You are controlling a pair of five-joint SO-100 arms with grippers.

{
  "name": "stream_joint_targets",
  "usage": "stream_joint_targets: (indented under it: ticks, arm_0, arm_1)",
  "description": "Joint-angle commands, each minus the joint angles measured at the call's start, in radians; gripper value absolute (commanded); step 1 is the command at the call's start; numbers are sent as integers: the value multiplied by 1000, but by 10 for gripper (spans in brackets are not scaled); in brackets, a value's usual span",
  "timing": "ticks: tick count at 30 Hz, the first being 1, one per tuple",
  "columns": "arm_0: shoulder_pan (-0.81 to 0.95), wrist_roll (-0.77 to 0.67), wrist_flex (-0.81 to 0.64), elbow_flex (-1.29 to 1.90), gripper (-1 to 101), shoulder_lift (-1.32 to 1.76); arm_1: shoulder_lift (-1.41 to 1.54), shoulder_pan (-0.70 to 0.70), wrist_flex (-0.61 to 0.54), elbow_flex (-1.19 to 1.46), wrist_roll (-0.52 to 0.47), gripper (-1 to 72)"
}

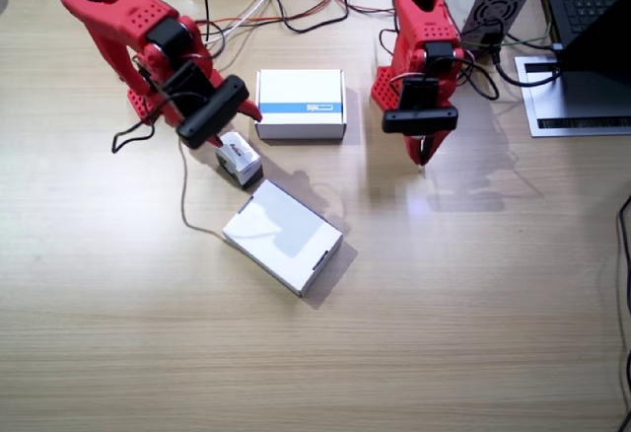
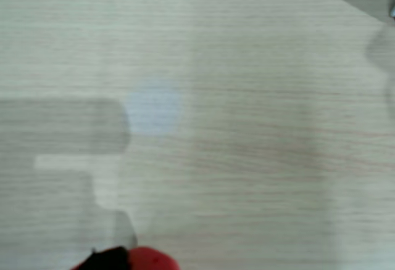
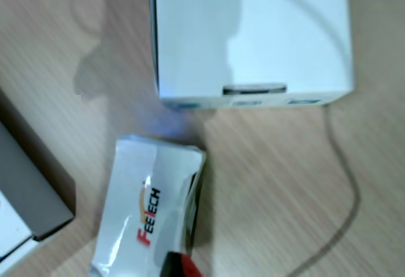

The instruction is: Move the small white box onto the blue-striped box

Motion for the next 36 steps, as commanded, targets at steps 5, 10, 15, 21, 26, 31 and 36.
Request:
stream_joint_targets:
  ticks: [5,10,15,21,26,31,36]
  arm_0:
    - [34,-11,-12,-15,-1,23]
    - [35,-5,-14,-15,-1,23]
    - [32,-6,-11,-15,-1,23]
    - [28,-3,-8,-15,-1,23]
    - [25,-5,0,-15,-1,23]
    - [18,-8,3,-15,-1,23]
    - [20,-11,3,-15,-1,23]
  arm_1:
    - [-166,130,-104,8,-110,436]
    - [-305,143,-183,28,-106,438]
    - [-364,51,-232,66,-32,425]
    - [-298,-64,-147,51,132,251]
    - [-264,-121,-86,25,221,163]
    - [-202,-95,101,-176,241,155]
    - [-173,-35,204,-443,210,157]
